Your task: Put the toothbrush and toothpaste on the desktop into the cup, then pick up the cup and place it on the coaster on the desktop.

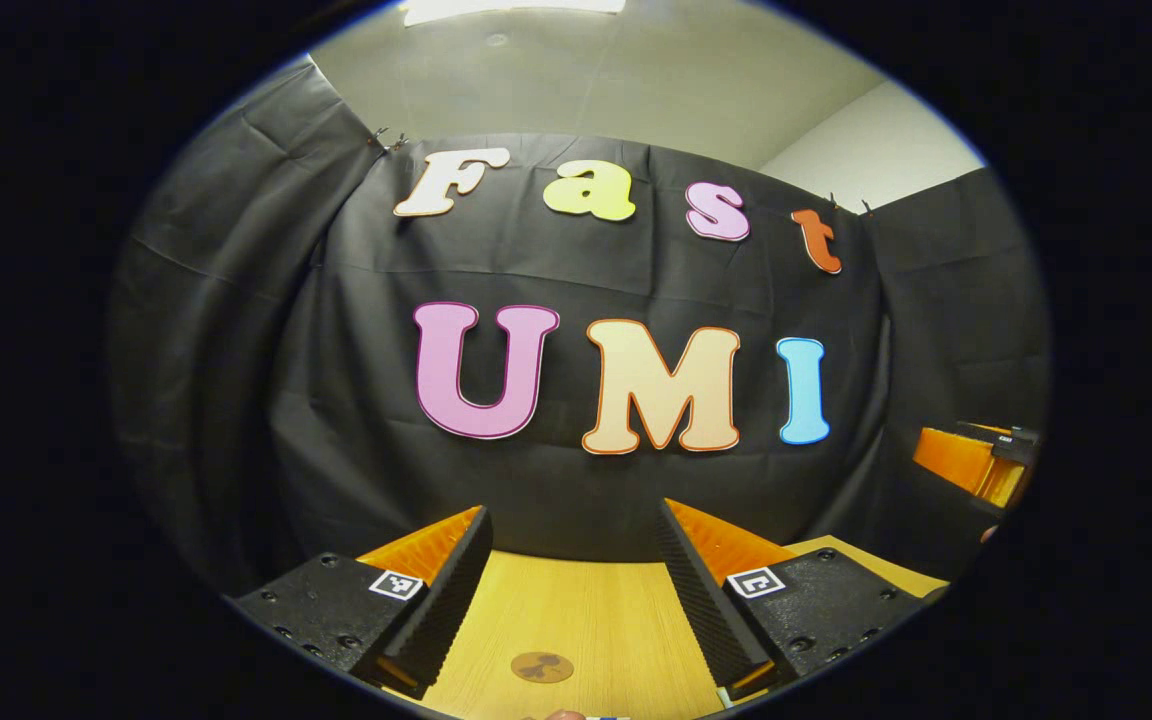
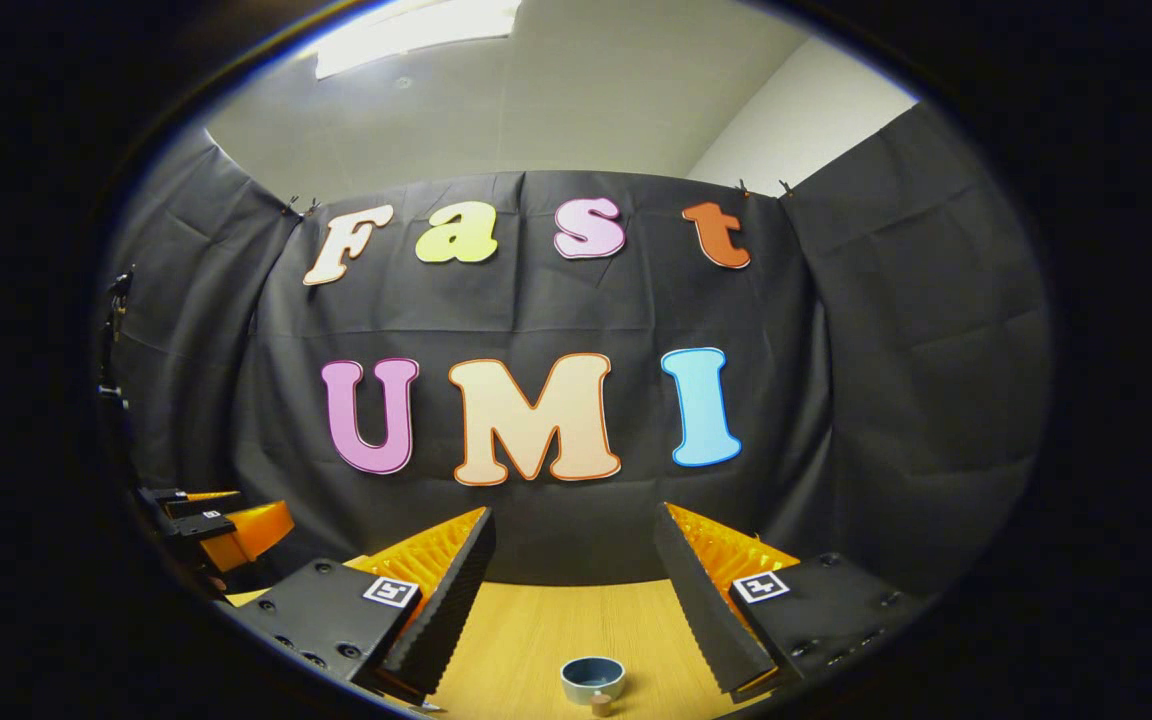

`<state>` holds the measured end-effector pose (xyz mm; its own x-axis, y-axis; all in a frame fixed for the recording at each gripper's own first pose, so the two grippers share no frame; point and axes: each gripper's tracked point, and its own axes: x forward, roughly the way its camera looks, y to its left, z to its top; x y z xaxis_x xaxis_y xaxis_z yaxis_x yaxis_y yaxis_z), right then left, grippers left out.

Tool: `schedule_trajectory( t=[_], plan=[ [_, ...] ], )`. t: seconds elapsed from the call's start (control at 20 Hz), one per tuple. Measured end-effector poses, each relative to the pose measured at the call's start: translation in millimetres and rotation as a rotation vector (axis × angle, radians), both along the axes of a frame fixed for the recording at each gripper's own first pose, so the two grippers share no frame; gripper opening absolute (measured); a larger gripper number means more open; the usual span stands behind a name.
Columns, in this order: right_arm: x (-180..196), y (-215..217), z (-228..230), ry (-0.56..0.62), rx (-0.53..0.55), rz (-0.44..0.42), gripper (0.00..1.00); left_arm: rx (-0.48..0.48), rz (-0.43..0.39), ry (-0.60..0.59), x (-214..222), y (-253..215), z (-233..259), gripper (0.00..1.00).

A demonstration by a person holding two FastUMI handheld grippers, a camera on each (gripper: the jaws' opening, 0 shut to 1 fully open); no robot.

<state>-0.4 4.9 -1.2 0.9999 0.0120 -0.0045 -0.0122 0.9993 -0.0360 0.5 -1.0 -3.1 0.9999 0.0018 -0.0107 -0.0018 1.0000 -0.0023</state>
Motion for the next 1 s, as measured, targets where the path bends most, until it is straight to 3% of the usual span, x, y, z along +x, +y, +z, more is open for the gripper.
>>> schedule_trajectory(
  t=[0.3, 1.0],
  plan=[
    [0.8, 6.6, -13.0, 0.051, -0.017, 0.013, 0.98, 0.001, -0.009, -0.001, -0.1, -1.4, 1.1, 0.94],
    [-21.2, 25.4, -171.4, 0.513, -0.164, 0.115, 0.99, 0.046, 0.033, -0.022, -22.1, 15.9, 1.2, 0.94]
  ],
)
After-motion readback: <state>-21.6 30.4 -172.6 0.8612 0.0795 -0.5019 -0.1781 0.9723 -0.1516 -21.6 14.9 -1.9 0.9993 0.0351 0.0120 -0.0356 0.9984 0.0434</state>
